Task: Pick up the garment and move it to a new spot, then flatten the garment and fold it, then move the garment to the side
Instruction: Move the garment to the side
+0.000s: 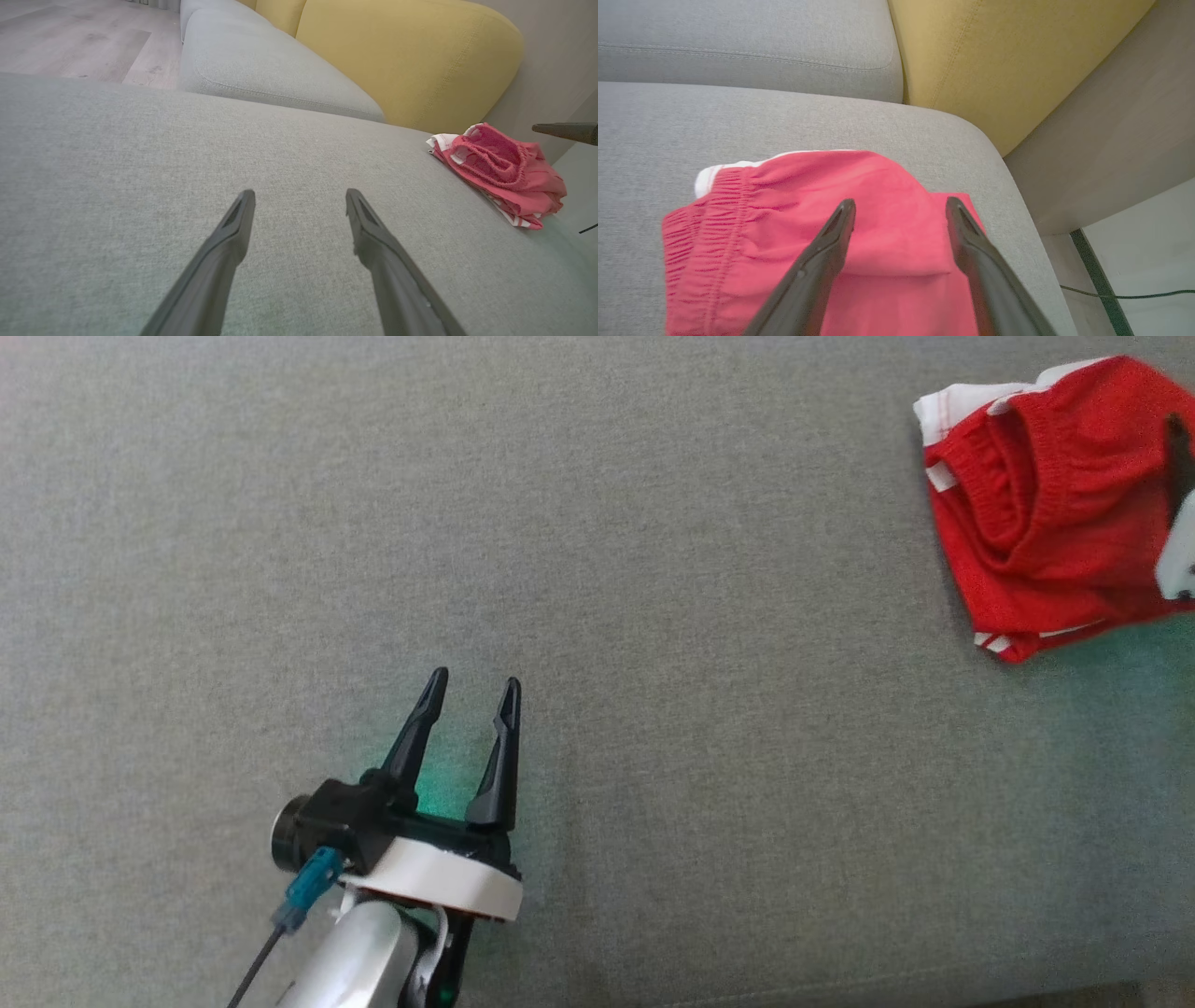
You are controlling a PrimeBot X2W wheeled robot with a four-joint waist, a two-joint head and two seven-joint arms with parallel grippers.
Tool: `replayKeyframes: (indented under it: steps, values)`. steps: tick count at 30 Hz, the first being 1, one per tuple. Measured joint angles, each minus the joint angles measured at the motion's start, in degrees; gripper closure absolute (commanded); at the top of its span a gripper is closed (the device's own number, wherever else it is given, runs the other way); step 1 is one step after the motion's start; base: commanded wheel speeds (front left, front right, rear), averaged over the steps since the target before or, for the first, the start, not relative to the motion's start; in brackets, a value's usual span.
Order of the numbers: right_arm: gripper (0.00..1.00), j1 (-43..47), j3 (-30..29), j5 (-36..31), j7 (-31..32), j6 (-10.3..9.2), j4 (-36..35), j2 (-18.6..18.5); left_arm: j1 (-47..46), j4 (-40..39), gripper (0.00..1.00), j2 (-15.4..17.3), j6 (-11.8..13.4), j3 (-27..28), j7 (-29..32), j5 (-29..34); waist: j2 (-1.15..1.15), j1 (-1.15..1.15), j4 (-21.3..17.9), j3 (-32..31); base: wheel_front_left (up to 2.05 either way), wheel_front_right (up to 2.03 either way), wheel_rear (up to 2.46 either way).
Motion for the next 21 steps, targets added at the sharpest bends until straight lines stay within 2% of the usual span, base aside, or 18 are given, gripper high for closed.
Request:
replayKeyframes:
  steps: [6, 14, 16, 21]
  values:
    - [0.00, 0.0, 2.8, 0.6, -3.3, 0.00, -0.8, 1.3, 0.1, 0.0, 0.00, 0.4, 0.6, 0.6, 0.1, -0.7, 0.00, 0.00, -0.5, -2.3, 0.00, 0.00, 0.00]
    - [0.00, 2.3, 6.5, 1.7, -10.5, 0.00, -4.6, 6.3, 1.8, 0.0, 0.00, 1.5, 2.8, 5.3, -1.0, -2.7, 0.00, -0.01, 0.1, -7.8, 0.00, 0.00, 0.00]
    - [0.00, 5.6, 7.2, 1.7, -13.3, 0.00, -5.7, 8.6, 3.8, 0.1, 0.00, 2.2, 4.0, 7.2, -1.4, -3.2, 0.00, -0.01, 0.7, -10.3, 0.00, 0.00, 0.00]
    - [0.00, 12.2, 5.5, 1.1, -18.6, 0.00, -7.8, 14.0, 7.4, 0.6, 0.00, 3.2, 4.5, 9.1, -1.6, -4.4, 0.00, -0.02, 2.2, -14.5, 0.00, 0.00, 0.00]
